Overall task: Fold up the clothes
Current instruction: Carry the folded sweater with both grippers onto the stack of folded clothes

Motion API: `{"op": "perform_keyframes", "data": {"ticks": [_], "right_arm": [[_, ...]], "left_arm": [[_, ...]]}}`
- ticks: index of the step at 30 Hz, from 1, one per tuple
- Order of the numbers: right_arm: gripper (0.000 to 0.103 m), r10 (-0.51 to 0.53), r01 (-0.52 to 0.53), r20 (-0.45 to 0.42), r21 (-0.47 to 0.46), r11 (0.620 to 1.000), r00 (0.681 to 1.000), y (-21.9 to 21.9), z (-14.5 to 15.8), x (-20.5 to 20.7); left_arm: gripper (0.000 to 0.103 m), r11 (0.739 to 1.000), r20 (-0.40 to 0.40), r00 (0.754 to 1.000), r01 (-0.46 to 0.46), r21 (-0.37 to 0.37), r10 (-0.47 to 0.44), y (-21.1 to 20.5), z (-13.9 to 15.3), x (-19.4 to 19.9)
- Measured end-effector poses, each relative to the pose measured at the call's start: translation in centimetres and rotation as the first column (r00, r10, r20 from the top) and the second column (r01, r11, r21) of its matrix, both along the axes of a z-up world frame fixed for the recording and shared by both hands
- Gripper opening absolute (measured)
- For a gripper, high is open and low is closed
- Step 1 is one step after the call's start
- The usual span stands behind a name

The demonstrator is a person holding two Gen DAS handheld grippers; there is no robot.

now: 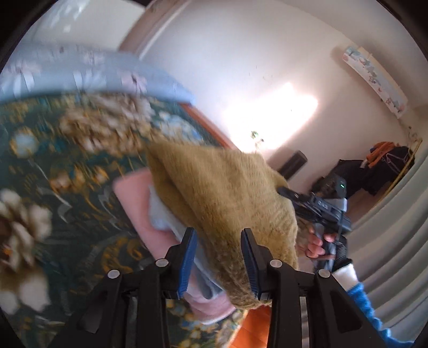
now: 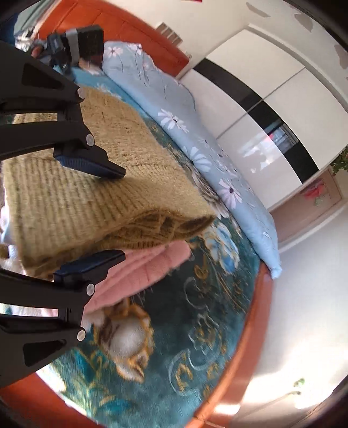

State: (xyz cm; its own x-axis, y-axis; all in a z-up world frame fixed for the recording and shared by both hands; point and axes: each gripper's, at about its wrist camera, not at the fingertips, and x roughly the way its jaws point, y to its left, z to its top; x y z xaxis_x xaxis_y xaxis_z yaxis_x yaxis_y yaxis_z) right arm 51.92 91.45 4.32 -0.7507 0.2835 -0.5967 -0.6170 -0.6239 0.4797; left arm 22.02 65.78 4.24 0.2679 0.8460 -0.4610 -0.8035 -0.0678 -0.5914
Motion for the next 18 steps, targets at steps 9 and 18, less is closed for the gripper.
{"op": "perform_keyframes", "data": {"ticks": [9, 18], "right_arm": [[0.057, -0.185, 0.192, -0.160, 0.029, 0.981, 0.970, -5.7, 3.8, 3.5], [0.061, -0.074, 0.080, -0.097, 0.059, 0.995, 0.993, -9.8, -0.8, -0.5]], "left_arm": [[0.058, 0.995, -0.157, 0.983, 0.096, -0.027, -0.099, 2.1, 1.5, 5.3], [0.072, 0.983, -0.221, 0.963, 0.128, -0.134, -0.155, 3.0, -0.7, 7.3]]}}
